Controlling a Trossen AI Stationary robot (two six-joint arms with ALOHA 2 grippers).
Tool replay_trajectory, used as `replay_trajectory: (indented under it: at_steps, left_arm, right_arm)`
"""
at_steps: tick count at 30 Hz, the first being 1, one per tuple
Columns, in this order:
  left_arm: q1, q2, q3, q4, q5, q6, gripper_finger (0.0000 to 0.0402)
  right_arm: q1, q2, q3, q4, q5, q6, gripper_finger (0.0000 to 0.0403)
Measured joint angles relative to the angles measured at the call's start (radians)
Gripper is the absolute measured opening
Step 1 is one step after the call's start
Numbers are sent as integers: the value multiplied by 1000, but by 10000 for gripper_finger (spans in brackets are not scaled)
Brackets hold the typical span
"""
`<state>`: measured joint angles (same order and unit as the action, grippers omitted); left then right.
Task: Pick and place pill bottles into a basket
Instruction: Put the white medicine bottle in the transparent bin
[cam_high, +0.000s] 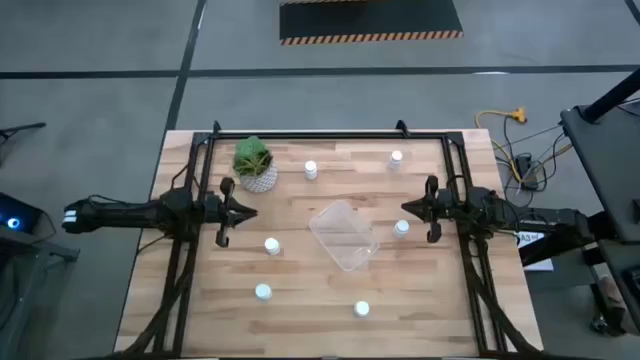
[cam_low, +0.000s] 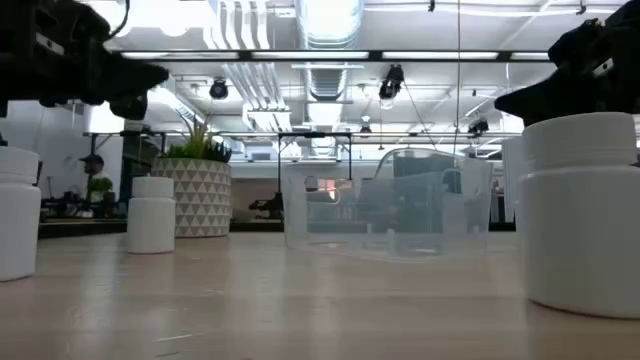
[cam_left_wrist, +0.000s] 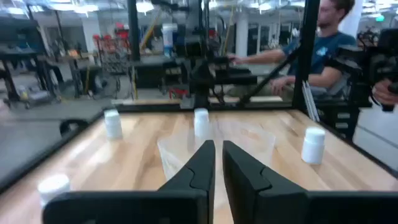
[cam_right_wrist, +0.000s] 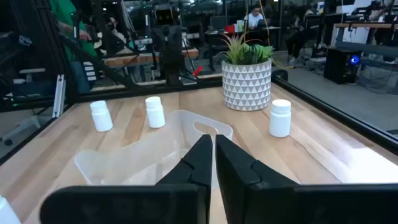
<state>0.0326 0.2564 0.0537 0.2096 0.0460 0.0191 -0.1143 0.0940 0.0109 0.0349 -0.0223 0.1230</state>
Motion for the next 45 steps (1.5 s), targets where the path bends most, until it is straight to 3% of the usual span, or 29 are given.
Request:
replay_trajectory:
  at_steps: [6,19,28,37,42,45]
  left_arm:
    - [0,46,67,-17,4,87,13]
    - [2,203,342,-175,-2,144,13]
    - [6,251,473,-82,-183,284,13]
    - [7,263,639,0,-190,480,13]
    - [7,318,777,-56,-243,542,13]
    - [7,342,897,-187,-278,548,13]
  right_arm:
    - [0,0,0,-1,0,-3,13]
    - [0,0,0,-4,0,-4,13]
    - [0,0,0,-10,0,-19,13]
    - [0,0,0,-12,0,-23,13]
    - [0,0,0,-30,-1,-21,13]
    - [0,1,0,-30,-1,-21,13]
